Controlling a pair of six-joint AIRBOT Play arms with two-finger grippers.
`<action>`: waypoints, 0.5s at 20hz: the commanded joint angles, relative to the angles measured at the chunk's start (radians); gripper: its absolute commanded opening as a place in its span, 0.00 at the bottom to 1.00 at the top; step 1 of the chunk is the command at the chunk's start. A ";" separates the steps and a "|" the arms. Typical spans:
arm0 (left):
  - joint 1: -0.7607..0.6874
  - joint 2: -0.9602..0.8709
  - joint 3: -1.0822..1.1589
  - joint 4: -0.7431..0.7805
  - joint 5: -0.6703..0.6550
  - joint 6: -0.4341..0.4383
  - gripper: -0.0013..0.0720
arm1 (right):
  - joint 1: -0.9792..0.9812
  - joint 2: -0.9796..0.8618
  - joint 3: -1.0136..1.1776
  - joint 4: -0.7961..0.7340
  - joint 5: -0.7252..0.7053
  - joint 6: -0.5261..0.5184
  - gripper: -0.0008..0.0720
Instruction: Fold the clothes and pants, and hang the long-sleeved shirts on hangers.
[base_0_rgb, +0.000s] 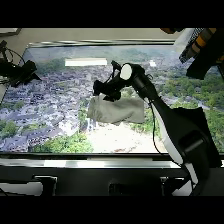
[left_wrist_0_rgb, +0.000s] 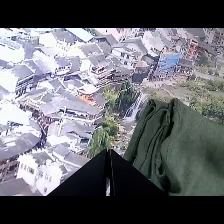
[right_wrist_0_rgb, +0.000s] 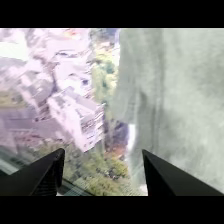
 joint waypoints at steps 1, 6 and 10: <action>0.002 0.000 0.000 0.002 -0.002 0.006 0.04 | -0.028 0.110 0.001 0.022 0.048 -0.065 0.77; 0.002 0.000 0.000 0.002 -0.013 0.006 0.04 | -0.364 0.278 0.000 -0.072 0.263 -0.179 0.78; 0.002 0.000 0.000 0.002 -0.013 0.006 0.04 | -0.663 0.280 -0.121 0.000 0.382 -0.357 0.77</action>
